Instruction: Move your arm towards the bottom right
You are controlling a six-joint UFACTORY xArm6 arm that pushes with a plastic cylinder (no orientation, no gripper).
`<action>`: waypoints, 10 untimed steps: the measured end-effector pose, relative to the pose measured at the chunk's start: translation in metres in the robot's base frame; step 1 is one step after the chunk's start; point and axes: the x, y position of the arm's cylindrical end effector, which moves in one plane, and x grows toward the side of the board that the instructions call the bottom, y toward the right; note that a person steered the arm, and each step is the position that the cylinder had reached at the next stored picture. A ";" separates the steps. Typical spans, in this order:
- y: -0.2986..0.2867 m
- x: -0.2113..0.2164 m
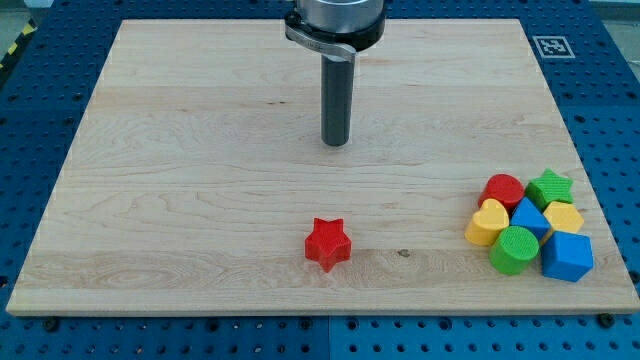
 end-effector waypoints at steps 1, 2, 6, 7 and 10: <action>0.001 -0.001; 0.070 -0.003; 0.252 0.041; 0.258 0.049; 0.296 0.145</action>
